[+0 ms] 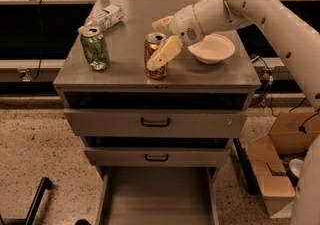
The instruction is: Pick orange can from bottom drawer and place on counter
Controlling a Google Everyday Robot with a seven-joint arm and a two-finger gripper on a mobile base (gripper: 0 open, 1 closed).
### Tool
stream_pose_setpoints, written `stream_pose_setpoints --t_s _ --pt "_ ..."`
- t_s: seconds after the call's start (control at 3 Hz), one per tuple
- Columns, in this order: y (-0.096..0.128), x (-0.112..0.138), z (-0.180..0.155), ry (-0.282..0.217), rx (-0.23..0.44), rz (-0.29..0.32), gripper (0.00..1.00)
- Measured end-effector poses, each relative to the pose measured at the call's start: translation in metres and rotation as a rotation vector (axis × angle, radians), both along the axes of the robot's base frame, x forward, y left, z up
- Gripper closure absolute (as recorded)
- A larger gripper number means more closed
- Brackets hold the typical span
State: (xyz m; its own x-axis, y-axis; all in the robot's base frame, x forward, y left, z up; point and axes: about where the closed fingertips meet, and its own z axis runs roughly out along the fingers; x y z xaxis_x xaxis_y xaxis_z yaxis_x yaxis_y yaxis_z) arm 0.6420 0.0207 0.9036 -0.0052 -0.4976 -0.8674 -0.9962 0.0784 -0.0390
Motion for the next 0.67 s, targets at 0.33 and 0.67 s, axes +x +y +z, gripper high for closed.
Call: stream_pose_setpoints --t_s 0.33,0.67 --pt "0.006 -0.002 0.004 -0.004 0.002 0.034 0.00" --pt "0.022 -0.020 0.044 -0.118 -0.013 0.124 0.00"
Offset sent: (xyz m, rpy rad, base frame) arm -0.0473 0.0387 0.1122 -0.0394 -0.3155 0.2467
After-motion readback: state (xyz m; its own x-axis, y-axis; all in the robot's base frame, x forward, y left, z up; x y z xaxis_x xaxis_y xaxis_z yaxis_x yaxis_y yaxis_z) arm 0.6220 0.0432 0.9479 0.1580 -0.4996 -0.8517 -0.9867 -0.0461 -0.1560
